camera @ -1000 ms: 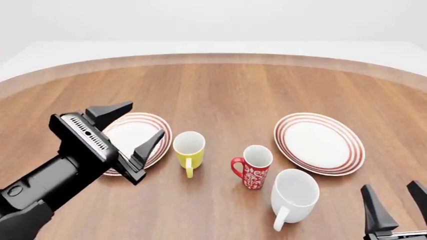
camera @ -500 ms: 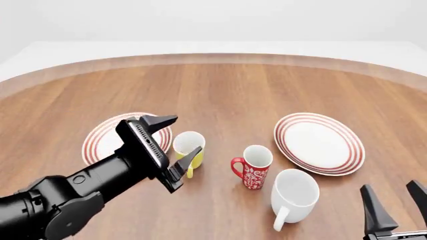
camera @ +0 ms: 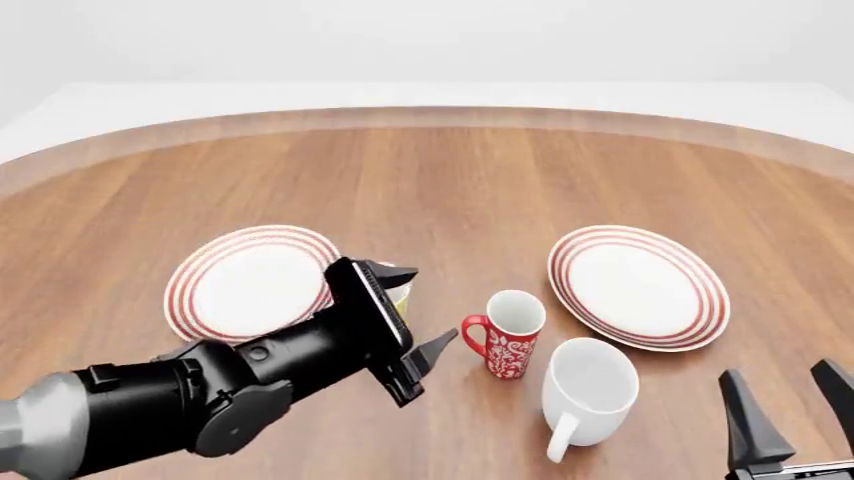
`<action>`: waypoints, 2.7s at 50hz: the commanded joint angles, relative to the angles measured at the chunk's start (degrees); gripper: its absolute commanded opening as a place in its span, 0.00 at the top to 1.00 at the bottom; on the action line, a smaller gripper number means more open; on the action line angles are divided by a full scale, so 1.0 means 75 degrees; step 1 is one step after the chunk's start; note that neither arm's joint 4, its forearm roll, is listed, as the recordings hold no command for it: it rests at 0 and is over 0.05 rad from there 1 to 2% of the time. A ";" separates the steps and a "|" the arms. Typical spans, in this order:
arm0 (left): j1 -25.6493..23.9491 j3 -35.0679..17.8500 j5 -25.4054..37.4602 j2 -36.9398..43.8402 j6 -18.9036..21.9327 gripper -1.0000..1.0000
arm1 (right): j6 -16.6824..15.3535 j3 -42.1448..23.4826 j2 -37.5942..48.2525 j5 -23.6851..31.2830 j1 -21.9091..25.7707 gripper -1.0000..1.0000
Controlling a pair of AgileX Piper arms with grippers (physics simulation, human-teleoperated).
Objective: Put the red mug on the left plate.
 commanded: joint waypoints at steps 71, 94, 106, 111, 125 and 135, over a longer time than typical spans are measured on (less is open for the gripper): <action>-0.0245 -0.0824 -0.0128 0.2125 -0.0637 0.00 | -0.0034 0.0001 0.0000 0.0016 0.0061 0.00; -0.0147 -0.0981 -0.0386 0.2402 -0.0627 0.00 | -0.0075 0.0001 0.0000 -0.0021 0.0103 0.00; -0.0189 -0.1084 -0.0416 0.2591 -0.0703 0.00 | -0.0088 0.0001 -0.0001 -0.0033 0.0124 0.00; -0.0181 -0.1150 -0.0418 0.2653 -0.0709 0.00 | -0.0092 0.0001 -0.0001 -0.0037 0.0131 0.00; -0.0159 -0.1337 -0.0476 0.2943 -0.0740 0.00 | -0.0092 0.0001 -0.0001 -0.0058 0.0165 0.00; -0.0209 -0.1426 -0.0496 0.3130 -0.0773 0.00 | -0.0089 -0.0001 -0.0001 -0.0067 0.0169 0.00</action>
